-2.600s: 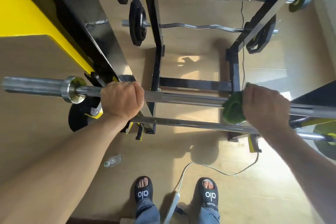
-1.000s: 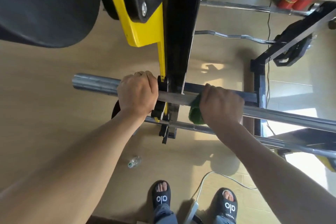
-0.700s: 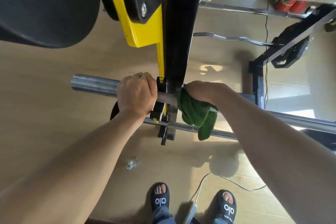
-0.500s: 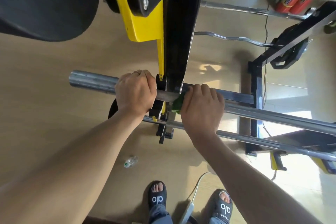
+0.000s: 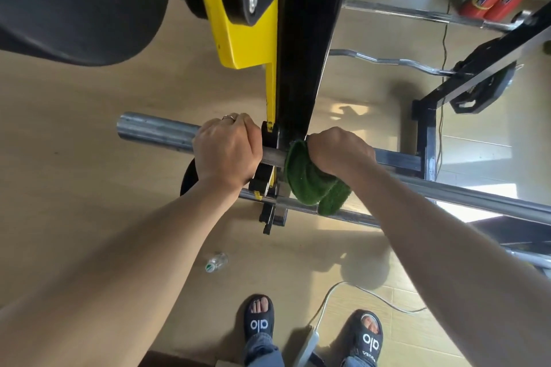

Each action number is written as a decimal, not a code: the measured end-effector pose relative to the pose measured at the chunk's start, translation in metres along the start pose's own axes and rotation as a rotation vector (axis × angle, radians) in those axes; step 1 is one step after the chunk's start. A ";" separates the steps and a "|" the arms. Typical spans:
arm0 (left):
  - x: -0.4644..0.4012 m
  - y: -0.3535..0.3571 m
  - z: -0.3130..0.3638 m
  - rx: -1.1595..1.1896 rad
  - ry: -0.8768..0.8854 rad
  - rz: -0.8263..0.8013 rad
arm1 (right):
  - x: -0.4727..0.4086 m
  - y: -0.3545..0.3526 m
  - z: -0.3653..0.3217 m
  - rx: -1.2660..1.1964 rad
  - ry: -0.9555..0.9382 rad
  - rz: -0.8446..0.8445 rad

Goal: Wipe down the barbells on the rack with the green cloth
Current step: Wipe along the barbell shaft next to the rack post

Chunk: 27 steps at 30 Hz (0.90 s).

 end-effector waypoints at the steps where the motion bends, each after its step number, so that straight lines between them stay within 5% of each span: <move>1: 0.000 0.002 -0.001 -0.004 -0.003 -0.013 | -0.005 0.009 -0.003 -0.024 -0.002 -0.136; 4: 0.000 0.003 -0.002 -0.007 -0.006 -0.011 | -0.007 0.022 -0.003 -0.176 0.044 -0.403; 7: 0.000 0.000 0.000 0.000 -0.002 0.013 | -0.002 0.020 -0.007 -0.168 0.045 -0.410; 12: 0.000 0.003 -0.003 0.007 -0.010 0.005 | 0.028 -0.017 -0.011 0.144 -0.105 0.196; 17: -0.001 0.003 -0.002 0.006 -0.013 0.011 | 0.072 -0.005 -0.015 0.024 -0.205 0.673; 27: 0.001 -0.001 -0.001 0.000 -0.012 0.048 | 0.090 0.022 -0.045 0.044 -0.628 0.668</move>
Point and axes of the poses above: each hand's wrist, its own x-axis away from the middle knuckle, its own y-axis out of the palm, z = x × y, the point moved 9 cm from there along -x, towards the middle knuckle, and after that the axes turned 2 degrees about z, right-handed, at the moved point
